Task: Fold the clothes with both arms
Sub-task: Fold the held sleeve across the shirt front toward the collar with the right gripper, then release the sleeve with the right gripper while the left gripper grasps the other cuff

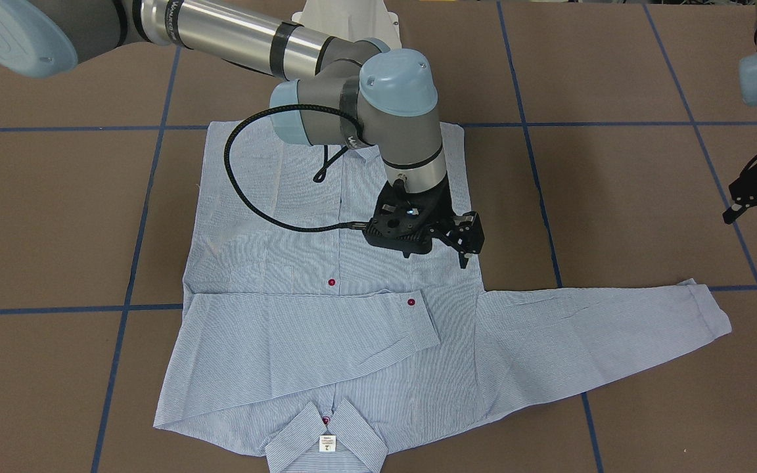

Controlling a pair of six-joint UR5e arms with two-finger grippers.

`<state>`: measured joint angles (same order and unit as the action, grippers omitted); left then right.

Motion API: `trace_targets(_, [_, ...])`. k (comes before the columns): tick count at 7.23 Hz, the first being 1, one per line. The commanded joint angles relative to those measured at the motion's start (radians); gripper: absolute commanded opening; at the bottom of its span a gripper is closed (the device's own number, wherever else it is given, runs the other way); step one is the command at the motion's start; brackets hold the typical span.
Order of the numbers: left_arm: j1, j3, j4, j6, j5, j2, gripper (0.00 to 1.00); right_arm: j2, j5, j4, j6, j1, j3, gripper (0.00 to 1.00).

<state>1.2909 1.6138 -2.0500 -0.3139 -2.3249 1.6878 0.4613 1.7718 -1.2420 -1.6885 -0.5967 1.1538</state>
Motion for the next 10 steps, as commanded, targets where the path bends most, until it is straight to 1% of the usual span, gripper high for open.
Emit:
trace_targets(1, [-0.076, -0.227, -0.153, -0.147, 0.034, 0.091, 1.0, 0.197, 0.008, -0.033, 0.022, -0.081, 0.128, 0.99])
trace_targets(2, [-0.112, -0.333, -0.255, -0.25, 0.073, 0.119, 1.0, 0.261, 0.011, -0.031, 0.056, -0.093, 0.133, 0.99])
trace_targets(3, [-0.114, -0.368, -0.277, -0.308, 0.073, 0.121, 1.0, 0.286, 0.032, -0.036, 0.061, -0.127, 0.141, 0.99])
trace_targets(4, [-0.114, -0.377, -0.277, -0.31, 0.073, 0.116, 0.97, 0.347, 0.119, -0.033, 0.087, -0.173, 0.179, 0.99])
trace_targets(5, [-0.116, -0.408, -0.279, -0.31, 0.073, 0.121, 0.91, 0.426, 0.159, -0.034, 0.16, -0.216, 0.263, 0.99])
trace_targets(6, [-0.119, -0.429, -0.279, -0.31, 0.073, 0.122, 0.88, 0.471, 0.175, -0.034, 0.215, -0.241, 0.294, 0.99])
trace_targets(7, [-0.12, -0.431, -0.279, -0.31, 0.068, 0.121, 0.86, 0.485, 0.173, -0.034, 0.225, -0.251, 0.294, 0.99])
trace_targets(8, [-0.122, -0.452, -0.28, -0.309, 0.071, 0.124, 0.77, 0.503, 0.176, -0.033, 0.228, -0.259, 0.297, 0.99])
trace_targets(9, [-0.125, -0.468, -0.298, -0.309, 0.07, 0.133, 0.71, 0.517, 0.176, -0.033, 0.228, -0.264, 0.313, 0.99])
trace_targets(10, [-0.125, -0.471, -0.299, -0.309, 0.07, 0.141, 0.67, 0.522, 0.176, -0.033, 0.228, -0.267, 0.319, 0.99])
